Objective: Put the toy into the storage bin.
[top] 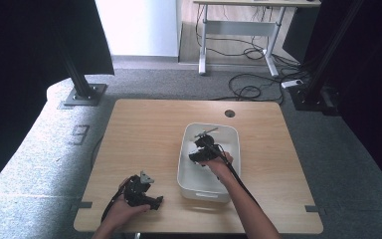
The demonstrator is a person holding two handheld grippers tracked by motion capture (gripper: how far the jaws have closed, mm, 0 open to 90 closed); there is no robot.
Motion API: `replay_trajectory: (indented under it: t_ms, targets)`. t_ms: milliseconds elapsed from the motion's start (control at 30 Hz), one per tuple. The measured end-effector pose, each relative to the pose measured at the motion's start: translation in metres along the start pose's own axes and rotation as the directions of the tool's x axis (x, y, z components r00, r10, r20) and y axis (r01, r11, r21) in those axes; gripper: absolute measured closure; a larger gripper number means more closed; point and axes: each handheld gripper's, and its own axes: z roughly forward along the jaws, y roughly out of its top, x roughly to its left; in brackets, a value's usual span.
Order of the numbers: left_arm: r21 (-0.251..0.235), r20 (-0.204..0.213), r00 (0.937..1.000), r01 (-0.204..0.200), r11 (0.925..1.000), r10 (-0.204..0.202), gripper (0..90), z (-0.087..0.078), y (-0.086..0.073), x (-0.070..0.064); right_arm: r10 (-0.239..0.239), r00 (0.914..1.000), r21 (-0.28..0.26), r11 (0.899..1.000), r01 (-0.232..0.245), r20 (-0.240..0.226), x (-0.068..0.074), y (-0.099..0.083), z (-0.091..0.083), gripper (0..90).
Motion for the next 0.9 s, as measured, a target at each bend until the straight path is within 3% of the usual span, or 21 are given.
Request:
replay_trajectory:
  t_ms: [700,900]
  targets:
    - [0.000,-0.001,1.0000,0.000,1.0000,0.000,7.5,0.000,0.000,0.000,0.021,0.9997,0.066,0.998,-0.020,-0.011,0.003,-0.003,0.016,49.2]
    - [0.000,-0.001,1.0000,0.001,1.0000,-0.001,7.5,0.000,0.000,0.000,0.038,0.9990,0.070,0.997,-0.036,-0.022,0.002,-0.003,0.015,39.5]
